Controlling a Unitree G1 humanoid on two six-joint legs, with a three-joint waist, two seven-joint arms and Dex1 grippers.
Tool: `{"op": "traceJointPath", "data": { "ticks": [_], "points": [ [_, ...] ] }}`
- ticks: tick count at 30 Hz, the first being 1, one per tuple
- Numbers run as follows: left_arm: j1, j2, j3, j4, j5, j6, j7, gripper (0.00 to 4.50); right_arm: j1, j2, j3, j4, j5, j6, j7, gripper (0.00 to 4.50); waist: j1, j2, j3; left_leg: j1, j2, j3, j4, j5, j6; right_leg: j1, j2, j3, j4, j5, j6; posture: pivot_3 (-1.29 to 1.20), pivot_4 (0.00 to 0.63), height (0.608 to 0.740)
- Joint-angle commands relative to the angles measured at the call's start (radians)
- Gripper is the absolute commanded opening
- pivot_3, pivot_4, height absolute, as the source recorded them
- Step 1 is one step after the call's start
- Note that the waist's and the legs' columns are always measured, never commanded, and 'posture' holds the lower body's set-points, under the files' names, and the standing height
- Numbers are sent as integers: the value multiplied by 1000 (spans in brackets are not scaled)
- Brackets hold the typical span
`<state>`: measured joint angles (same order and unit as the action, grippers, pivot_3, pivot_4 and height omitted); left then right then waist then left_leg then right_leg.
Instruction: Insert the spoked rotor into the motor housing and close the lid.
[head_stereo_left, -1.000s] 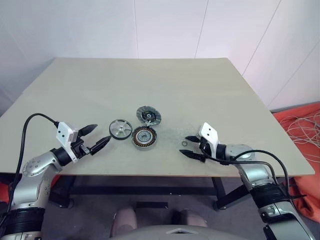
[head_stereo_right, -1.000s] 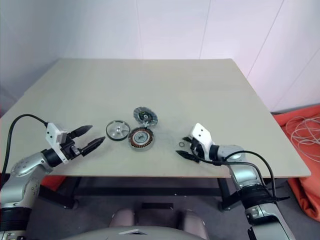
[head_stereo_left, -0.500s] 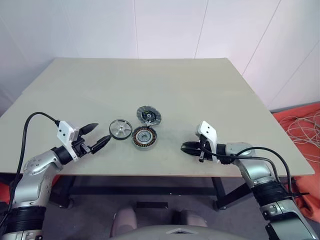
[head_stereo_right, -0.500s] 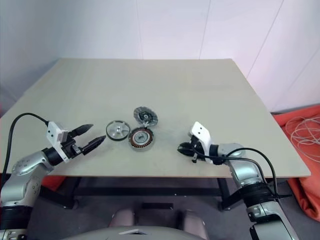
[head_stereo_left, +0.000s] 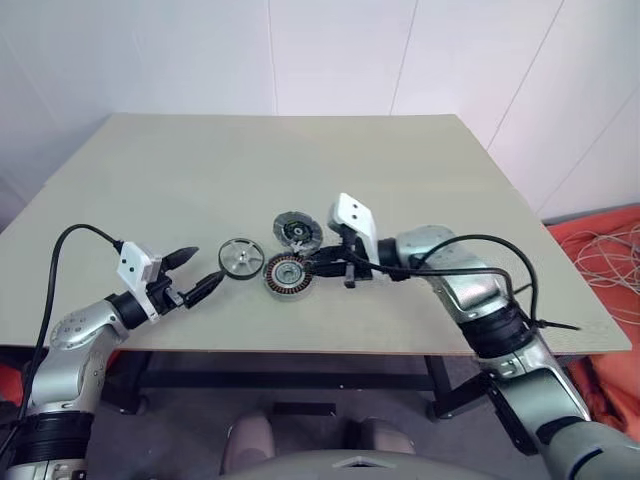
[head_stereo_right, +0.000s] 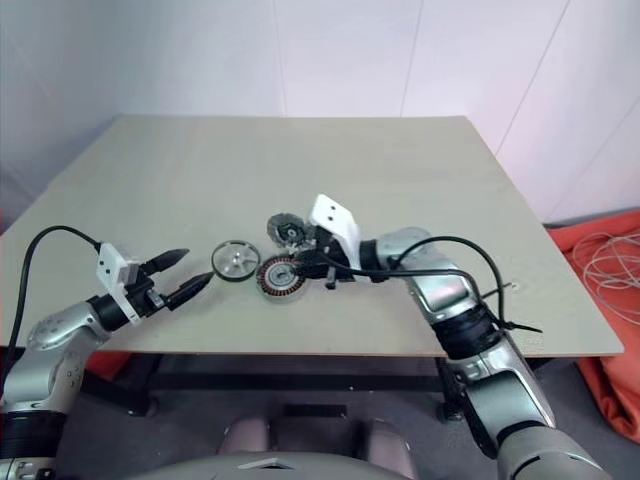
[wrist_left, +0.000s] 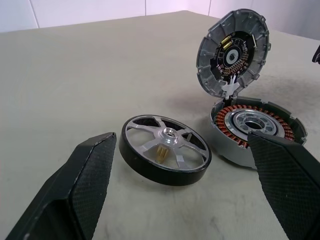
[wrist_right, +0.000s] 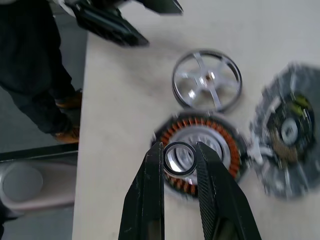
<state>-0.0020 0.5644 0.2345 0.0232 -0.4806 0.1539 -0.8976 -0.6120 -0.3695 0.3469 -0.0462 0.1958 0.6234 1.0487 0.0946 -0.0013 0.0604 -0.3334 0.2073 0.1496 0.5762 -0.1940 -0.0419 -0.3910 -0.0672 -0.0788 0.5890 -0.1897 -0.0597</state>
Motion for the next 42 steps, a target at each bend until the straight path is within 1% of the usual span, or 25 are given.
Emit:
{"op": "traceJointPath", "data": {
  "ticks": [1, 8, 14, 23, 42],
  "points": [
    [-13, 5, 16, -27, -1, -11, 8, 4500, -48, 35, 24, 53, -19, -10, -32, 577, 0, 0, 0, 0, 0, 0, 0, 0, 0, 0, 0, 0, 0, 0, 0, 0, 0, 740],
    [-12, 5, 18, -28, -2, -14, 12, 4500, -63, 102, 64, 159, -56, -23, -78, 577, -1, 0, 0, 0, 0, 0, 0, 0, 0, 0, 0, 1, 0, 0, 0, 0, 0, 740],
    [-15, 4, 17, -26, -2, -17, 13, 4500, -70, 147, 64, 246, -76, -65, -107, 577, -2, 0, 0, 0, 0, 0, 0, 0, 0, 0, 0, 1, 1, 0, 0, 0, 0, 740],
    [-21, 2, 14, -24, -1, -16, 16, 4500, -77, 202, 59, 325, -107, -106, -156, 577, -2, 1, 0, 0, 0, 0, 0, 0, -1, 0, 0, 1, 1, 0, 0, 0, 0, 740],
    [-35, -3, 9, -14, 2, -20, 18, 4500, -88, 204, 27, 379, -122, -115, -175, 577, -2, 1, 0, 0, 0, 0, 0, 0, -1, 0, 0, 1, 1, 0, 0, 0, 0, 740]
  ]
}}
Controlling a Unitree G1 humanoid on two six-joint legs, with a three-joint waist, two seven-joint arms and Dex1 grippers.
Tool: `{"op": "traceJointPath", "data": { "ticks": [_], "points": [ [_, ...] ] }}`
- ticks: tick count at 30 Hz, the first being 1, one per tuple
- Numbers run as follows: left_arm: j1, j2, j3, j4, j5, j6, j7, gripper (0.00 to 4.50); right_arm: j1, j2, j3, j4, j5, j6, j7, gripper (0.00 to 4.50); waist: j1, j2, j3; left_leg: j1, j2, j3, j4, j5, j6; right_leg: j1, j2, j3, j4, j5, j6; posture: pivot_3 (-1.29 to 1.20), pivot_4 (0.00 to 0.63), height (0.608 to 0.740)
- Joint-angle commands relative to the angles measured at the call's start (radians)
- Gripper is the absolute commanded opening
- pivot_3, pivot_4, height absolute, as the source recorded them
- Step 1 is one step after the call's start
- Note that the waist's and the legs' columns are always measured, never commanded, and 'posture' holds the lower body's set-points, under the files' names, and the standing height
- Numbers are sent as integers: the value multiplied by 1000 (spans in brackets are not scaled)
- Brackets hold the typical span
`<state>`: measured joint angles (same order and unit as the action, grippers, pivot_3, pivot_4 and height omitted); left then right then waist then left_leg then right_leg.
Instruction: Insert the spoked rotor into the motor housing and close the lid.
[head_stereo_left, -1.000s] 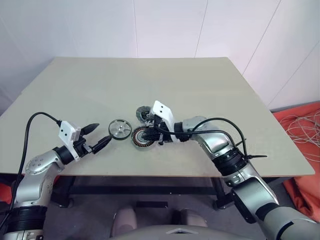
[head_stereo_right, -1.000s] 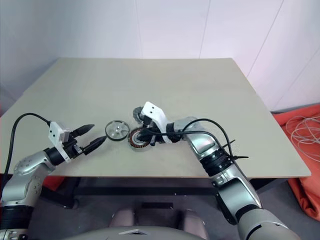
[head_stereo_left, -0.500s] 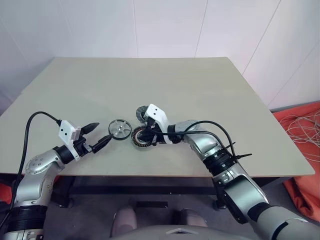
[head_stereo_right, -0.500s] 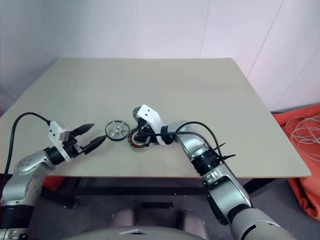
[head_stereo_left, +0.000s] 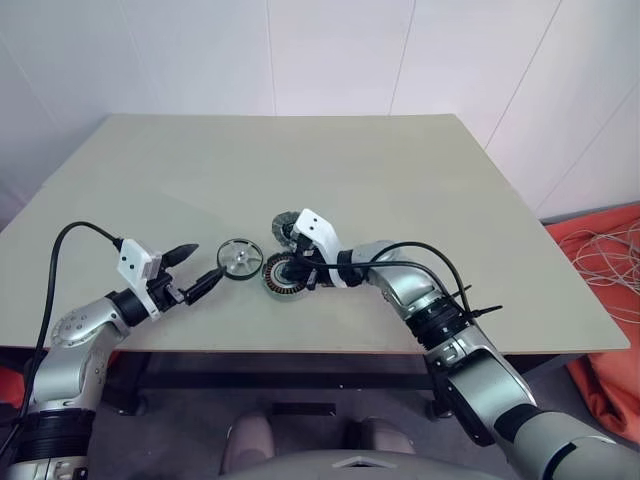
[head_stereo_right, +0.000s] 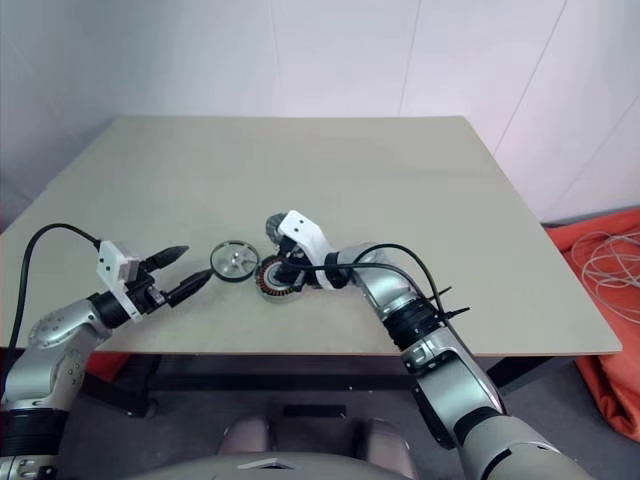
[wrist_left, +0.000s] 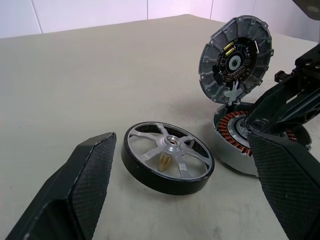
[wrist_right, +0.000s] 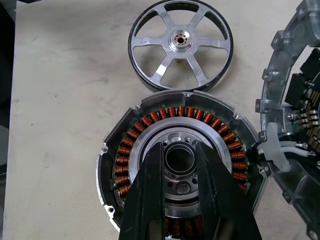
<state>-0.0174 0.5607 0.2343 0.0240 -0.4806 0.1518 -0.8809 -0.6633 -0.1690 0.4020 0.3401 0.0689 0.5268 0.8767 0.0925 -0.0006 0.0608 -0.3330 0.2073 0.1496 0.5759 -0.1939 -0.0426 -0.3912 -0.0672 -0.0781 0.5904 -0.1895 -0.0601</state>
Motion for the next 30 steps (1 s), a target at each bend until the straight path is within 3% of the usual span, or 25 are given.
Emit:
{"op": "traceJointPath", "data": {
  "ticks": [1, 24, 30],
  "points": [
    [-20, 1, 9, -14, 2, -17, 1, 4500, -37, 3, -28, -7, 5, -18, -3, 577, 0, 0, 0, 0, 0, 0, 0, 0, 0, 0, 0, 0, 0, 0, 0, 0, 0, 740],
    [-23, -5, 8, -10, 7, -21, 5, 4500, -18, 5, -25, -11, 17, 9, 18, 577, 0, 0, 0, 0, 0, 0, 0, 0, 0, 0, 0, 0, 0, 0, 0, 0, 0, 740],
    [-25, -7, 8, -9, 9, -20, 7, 4500, -17, 8, -31, -31, 28, 28, 23, 2619, 0, 0, 0, 0, 0, 0, 0, 0, 0, 0, 0, 0, 0, 0, 0, 0, 0, 740]
  ]
}}
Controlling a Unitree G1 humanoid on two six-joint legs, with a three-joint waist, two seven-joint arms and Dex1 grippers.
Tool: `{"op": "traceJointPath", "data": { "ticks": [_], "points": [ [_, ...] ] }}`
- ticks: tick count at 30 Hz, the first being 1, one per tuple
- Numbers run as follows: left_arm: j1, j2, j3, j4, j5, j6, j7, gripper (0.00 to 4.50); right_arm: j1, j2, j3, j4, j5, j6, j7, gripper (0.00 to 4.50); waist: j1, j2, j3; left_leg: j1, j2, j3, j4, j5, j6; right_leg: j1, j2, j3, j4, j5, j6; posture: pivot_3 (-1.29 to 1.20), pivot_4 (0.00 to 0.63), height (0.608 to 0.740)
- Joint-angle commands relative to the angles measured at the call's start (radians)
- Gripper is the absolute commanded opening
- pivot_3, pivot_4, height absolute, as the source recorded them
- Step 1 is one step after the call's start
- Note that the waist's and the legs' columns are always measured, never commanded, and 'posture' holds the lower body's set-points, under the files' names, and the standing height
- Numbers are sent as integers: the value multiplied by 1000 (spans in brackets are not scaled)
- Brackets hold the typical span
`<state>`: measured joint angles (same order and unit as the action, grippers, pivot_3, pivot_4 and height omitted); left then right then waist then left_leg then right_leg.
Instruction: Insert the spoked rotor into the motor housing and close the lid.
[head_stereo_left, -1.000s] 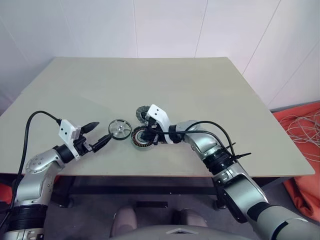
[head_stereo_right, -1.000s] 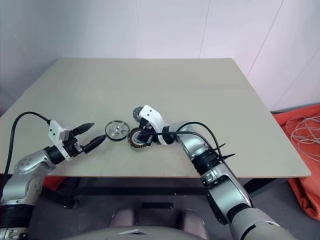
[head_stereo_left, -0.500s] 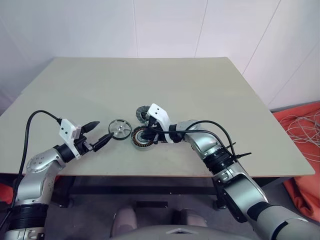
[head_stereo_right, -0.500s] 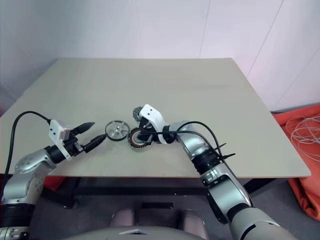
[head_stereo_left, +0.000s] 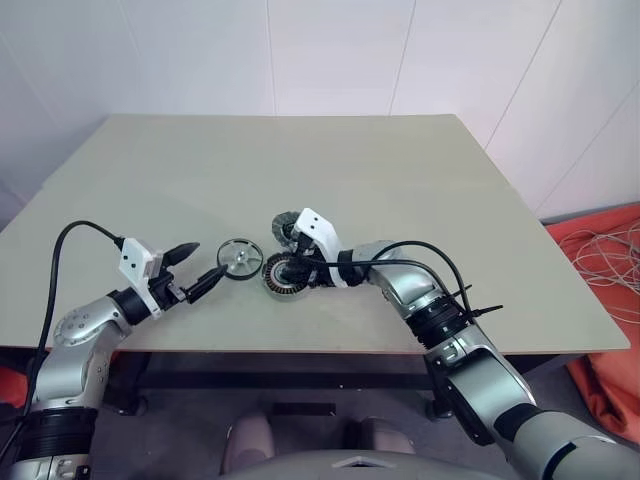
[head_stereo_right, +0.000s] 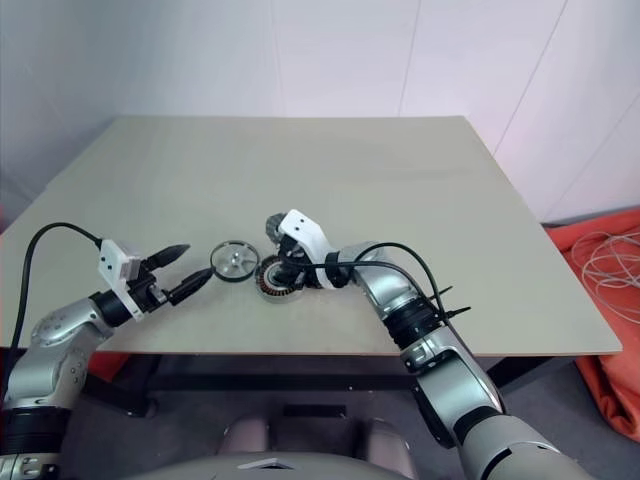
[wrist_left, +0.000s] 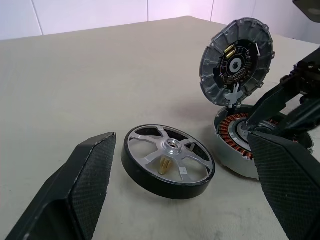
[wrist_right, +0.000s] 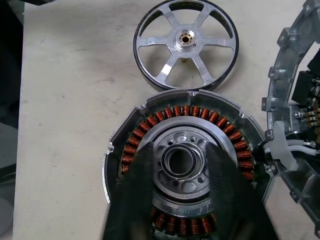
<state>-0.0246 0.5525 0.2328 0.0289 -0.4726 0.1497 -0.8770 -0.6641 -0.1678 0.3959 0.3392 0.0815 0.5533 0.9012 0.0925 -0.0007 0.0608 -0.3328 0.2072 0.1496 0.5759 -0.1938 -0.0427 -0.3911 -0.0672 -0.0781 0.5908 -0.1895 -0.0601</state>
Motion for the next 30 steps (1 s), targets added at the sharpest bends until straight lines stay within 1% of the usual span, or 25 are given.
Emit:
{"op": "traceJointPath", "data": {
  "ticks": [1, 5, 6, 12, 18, 19, 20, 22, 30],
  "points": [
    [-18, 1, 10, -14, 2, -18, 3, 4500, -17, 9, -29, -33, 19, 3, -4, 2981, 0, 0, 0, 0, 0, 0, 0, 0, 0, 0, 0, 0, 0, 0, 0, 0, 0, 740],
    [-21, -1, 10, -11, 7, -20, 4, 4500, -27, 13, -40, -56, 25, 7, -11, 4353, 0, 0, 0, 0, 0, 0, 0, 0, -1, 0, 0, 0, 0, 0, 0, 0, 0, 740],
    [-22, -1, 10, -10, 8, -21, 4, 4500, -29, 13, -41, -62, 25, 6, -12, 4458, 0, 0, 0, 0, 0, 0, 0, 0, -1, 0, 0, 0, 0, 0, 0, 0, 0, 740],
    [-28, -3, 8, -6, 10, -22, 3, 4500, -31, 12, -71, -169, 77, 78, 8, 4458, 0, 0, 0, 0, 0, 0, 0, 0, -1, 0, 0, 0, 0, 0, 0, 0, 0, 740],
    [-33, -5, 6, -2, 12, -22, 1, 4500, -23, -17, -87, -255, 124, 155, 18, 4458, 2, 0, 0, 0, 0, 0, 0, 0, -1, 0, 0, 0, 1, 0, 0, 0, 0, 740],
    [-34, -5, 5, -1, 13, -23, 1, 4500, -17, -27, -85, -263, 129, 164, 23, 4084, 2, 0, 0, 0, 0, 0, 0, 0, -1, 0, 0, 0, 1, 0, 0, 0, 0, 740],
    [-36, -6, 4, 1, 14, -23, 0, 4500, -10, -37, -79, -264, 129, 165, 27, 3904, 2, 0, 0, 0, 0, 0, 0, 0, -1, 0, 0, 0, 0, 0, 0, 0, 0, 740],
    [-39, -7, 2, 3, 15, -23, 0, 4500, 4, -50, -66, -258, 121, 157, 22, 3226, 2, 0, 0, 0, 0, 0, 0, 0, -1, 0, 0, 0, 0, 0, 0, 0, 0, 740],
    [-48, -8, 0, 14, 18, -26, -4, 4500, 20, -41, -60, -238, 118, 127, -3, 307, 1, 0, 0, 0, 0, 0, 0, 1, -1, 0, 0, 0, 1, 0, 0, 0, 0, 740]
  ]
}}
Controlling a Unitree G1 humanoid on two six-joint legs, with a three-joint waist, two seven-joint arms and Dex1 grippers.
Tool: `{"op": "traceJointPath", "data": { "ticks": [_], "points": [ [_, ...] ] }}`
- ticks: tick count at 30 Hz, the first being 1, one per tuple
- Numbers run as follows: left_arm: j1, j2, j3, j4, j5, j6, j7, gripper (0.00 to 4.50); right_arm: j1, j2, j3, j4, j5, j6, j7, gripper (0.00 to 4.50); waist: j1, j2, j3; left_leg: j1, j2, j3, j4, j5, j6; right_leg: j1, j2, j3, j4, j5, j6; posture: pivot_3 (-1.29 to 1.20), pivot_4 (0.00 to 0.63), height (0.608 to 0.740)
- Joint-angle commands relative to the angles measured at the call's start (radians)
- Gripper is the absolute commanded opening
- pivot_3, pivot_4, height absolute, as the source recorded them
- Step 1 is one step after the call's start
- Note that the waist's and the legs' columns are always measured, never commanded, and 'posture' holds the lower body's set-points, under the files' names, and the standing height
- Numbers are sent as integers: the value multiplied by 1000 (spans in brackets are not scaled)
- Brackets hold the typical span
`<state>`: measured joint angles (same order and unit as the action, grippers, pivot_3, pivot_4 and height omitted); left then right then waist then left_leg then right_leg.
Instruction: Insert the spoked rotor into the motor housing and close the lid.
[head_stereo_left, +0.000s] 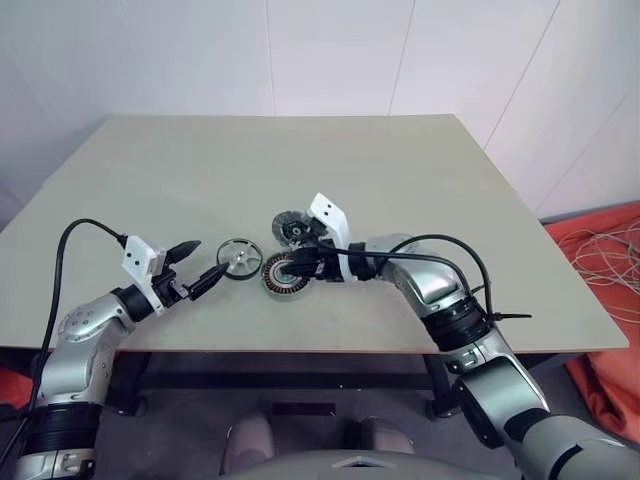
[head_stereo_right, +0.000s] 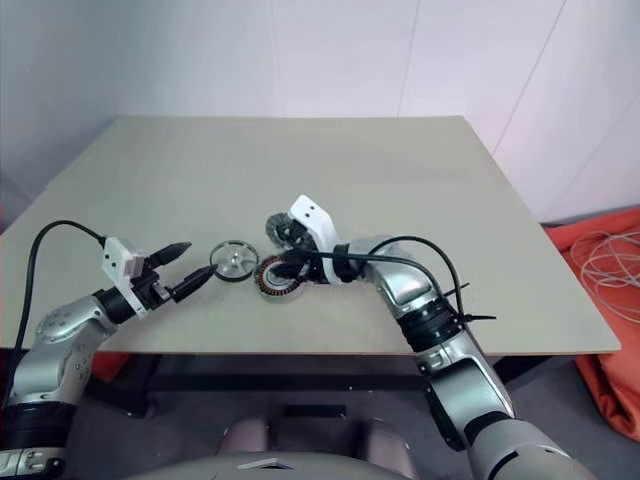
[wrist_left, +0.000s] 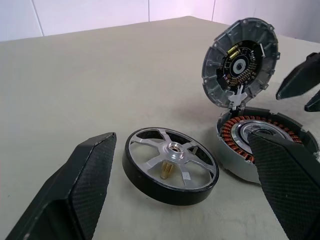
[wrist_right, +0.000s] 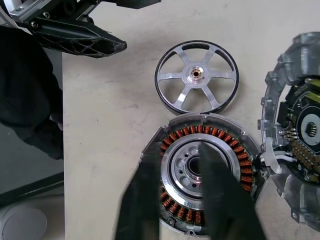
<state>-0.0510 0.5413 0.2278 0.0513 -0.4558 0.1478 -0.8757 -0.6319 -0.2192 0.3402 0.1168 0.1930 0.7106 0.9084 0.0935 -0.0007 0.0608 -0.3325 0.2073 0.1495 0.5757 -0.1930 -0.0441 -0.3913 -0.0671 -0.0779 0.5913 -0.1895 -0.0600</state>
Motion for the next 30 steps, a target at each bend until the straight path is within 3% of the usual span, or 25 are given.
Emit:
{"op": "traceJointPath", "data": {
  "ticks": [1, 11, 20, 30],
  "points": [
    [-22, 3, 6, -7, 1, -25, -6, 4500, -14, 13, -4, -10, 4, -37, -13, 23, 0, 0, 0, 0, 0, 0, 0, 0, 0, 0, 0, 0, 0, 0, 0, 0, 0, 740],
    [-19, 4, 8, -9, 2, -28, -4, 4500, -15, 34, 13, 82, -26, -130, -26, 23, 0, 0, 0, 0, 0, 0, 0, 0, 0, 0, 0, 0, 0, 0, 0, 0, 0, 740],
    [-19, -2, 5, -13, 2, -30, -1, 4500, -5, 32, 89, 286, -126, -257, -13, 23, -2, 0, 0, 1, 0, 0, 0, 0, 0, 1, 0, 0, 0, 0, 0, 0, 0, 740],
    [-16, -1, 15, -15, 2, 8, 37, 4500, -34, 81, -61, 172, -7, -174, -38, 23, -1, 0, 0, 1, 0, 0, 0, 0, 0, 1, 0, 0, 0, 0, 0, 0, 0, 740]
  ]
}}
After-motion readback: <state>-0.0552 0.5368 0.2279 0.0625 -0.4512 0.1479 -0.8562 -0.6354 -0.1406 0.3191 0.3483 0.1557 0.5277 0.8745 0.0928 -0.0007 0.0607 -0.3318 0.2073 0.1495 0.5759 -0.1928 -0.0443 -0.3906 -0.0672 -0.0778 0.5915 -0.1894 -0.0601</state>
